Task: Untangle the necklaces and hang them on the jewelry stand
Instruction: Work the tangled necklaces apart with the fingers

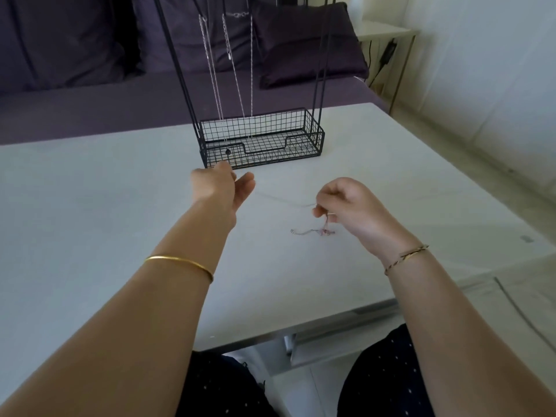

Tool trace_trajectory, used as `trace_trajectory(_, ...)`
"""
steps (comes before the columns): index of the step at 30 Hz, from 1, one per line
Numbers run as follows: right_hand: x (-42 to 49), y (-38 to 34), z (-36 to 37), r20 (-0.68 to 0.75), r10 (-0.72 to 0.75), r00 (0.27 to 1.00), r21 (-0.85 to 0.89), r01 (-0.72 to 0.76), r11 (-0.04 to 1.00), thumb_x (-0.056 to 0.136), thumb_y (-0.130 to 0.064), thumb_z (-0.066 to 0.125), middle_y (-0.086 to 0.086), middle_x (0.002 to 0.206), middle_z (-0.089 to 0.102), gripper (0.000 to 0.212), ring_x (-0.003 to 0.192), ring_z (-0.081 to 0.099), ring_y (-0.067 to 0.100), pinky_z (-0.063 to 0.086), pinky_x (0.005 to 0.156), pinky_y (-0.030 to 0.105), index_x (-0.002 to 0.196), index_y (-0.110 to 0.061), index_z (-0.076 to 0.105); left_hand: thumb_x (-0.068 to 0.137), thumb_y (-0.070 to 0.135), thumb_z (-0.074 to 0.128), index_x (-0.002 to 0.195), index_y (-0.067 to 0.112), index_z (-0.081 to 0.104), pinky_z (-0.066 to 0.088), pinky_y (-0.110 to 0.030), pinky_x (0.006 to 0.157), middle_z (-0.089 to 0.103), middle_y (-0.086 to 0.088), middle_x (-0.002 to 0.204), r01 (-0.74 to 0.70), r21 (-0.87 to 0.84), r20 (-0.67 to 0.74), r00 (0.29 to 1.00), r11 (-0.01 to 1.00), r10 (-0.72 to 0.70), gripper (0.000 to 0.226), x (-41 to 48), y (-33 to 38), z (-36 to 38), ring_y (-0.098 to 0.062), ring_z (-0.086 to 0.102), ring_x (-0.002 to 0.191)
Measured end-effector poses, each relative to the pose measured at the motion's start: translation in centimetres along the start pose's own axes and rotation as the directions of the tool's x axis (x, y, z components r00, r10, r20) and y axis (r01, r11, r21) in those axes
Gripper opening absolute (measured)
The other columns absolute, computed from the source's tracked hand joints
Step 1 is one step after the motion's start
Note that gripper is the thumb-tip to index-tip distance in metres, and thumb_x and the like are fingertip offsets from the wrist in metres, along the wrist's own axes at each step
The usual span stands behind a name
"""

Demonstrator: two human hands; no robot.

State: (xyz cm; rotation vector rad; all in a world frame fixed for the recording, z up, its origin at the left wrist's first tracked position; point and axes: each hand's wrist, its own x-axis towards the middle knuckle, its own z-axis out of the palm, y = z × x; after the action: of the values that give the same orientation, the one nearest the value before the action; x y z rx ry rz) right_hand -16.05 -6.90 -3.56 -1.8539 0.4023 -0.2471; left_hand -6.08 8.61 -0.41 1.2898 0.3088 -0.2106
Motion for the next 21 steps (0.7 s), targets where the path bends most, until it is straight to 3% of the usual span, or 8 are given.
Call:
trace_trajectory(3, 0.1, 0.3, 0.2, 0.043, 0.025, 0.999, -0.028, -0.024, 0.999, 0.086, -0.005, 0.058, 0.001, 0.072, 0.067, 0.013, 0.078, 0.061, 0.019, 0.051, 0.086, 0.047, 0.089, -0.017, 0.055, 0.092, 0.003, 0.038, 0.09, 0.008, 0.045, 0.038, -0.019, 0.042, 0.041, -0.003, 0.069, -0.063, 0.262, -0.109, 0.99, 0.963, 0.095, 0.009, 1.8, -0.5, -1.4, -0.013, 0.042, 0.047)
trace_trajectory(5, 0.2, 0.4, 0.1, 0.087, 0.029, 0.996, -0.082, -0.022, 0.996, 0.082, 0.0, 0.057, 0.006, 0.071, 0.067, 0.021, 0.073, 0.062, 0.02, 0.052, 0.084, 0.046, 0.092, -0.018, 0.055, 0.088, 0.002, 0.035, 0.079, 0.01, 0.037, 0.026, -0.02, 0.046, 0.035, -0.003, 0.068, -0.1, 0.414, -0.118, 0.98, 0.905, 0.162, 0.012, 2.9, -1.0, -2.3, -0.017, 0.029, 0.049)
trace_trajectory(8, 0.3, 0.6, 0.0, 0.133, 0.031, 0.991, -0.169, -0.009, 0.986, 0.079, 0.004, 0.056, 0.009, 0.071, 0.066, 0.027, 0.062, 0.061, 0.016, 0.052, 0.074, 0.039, 0.091, -0.019, 0.057, 0.091, 0.008, 0.039, 0.065, 0.018, 0.021, 0.022, -0.021, 0.047, 0.028, 0.0, 0.063, -0.131, 0.623, -0.115, 0.96, 0.772, 0.256, 0.033, 4.2, -1.6, -3.7, -0.018, 0.028, 0.051)
trace_trajectory(10, 0.4, 0.7, -0.2, 0.14, 0.026, 0.99, -0.256, 0.01, 0.967, 0.077, 0.005, 0.056, 0.01, 0.076, 0.068, 0.028, 0.063, 0.059, 0.016, 0.048, 0.062, 0.028, 0.091, -0.019, 0.058, 0.092, 0.011, 0.04, 0.067, 0.016, 0.024, 0.027, -0.023, 0.05, 0.029, 0.0, 0.063, -0.132, 0.715, -0.127, 0.942, 0.687, 0.312, 0.03, 4.8, -1.8, -4.3, -0.02, 0.032, 0.054)
trace_trajectory(13, 0.6, 1.0, -0.5, 0.154, 0.031, 0.988, -0.332, 0.022, 0.943, 0.077, 0.005, 0.057, 0.006, 0.081, 0.065, 0.027, 0.066, 0.056, 0.016, 0.045, 0.054, 0.023, 0.091, -0.018, 0.061, 0.093, 0.01, 0.04, 0.093, 0.003, 0.044, 0.045, -0.036, 0.065, 0.05, -0.013, 0.077, -0.144, 0.765, -0.124, 0.923, 0.628, 0.364, 0.008, 4.4, -1.6, -4.6, -0.035, 0.052, 0.073)
trace_trajectory(15, 0.7, 1.3, -0.5, 0.182, 0.045, 0.982, -0.389, 0.03, 0.921, 0.078, 0.004, 0.059, -0.001, 0.078, 0.062, 0.026, 0.065, 0.054, 0.012, 0.042, 0.051, 0.021, 0.091, -0.019, 0.061, 0.093, 0.008, 0.039, 0.113, -0.003, 0.045, 0.049, -0.044, 0.078, 0.057, -0.023, 0.109, -0.139, 0.779, -0.128, 0.919, 0.611, 0.372, 0.024, 3.9, -1.4, -4.6, -0.042, 0.057, 0.099)
trace_trajectory(21, 0.9, 1.5, -1.2, 0.168, 0.031, 0.985, -0.459, 0.05, 0.887, 0.077, 0.004, 0.061, -0.005, 0.073, 0.061, 0.026, 0.066, 0.054, 0.012, 0.04, 0.053, 0.022, 0.084, -0.021, 0.061, 0.095, 0.007, 0.039, 0.119, -0.002, 0.04, 0.046, -0.044, 0.082, 0.053, -0.021, 0.119, -0.108, 0.816, -0.142, 0.915, 0.568, 0.377, 0.025, 4.2, -1.3, -5.7, -0.039, 0.054, 0.106)
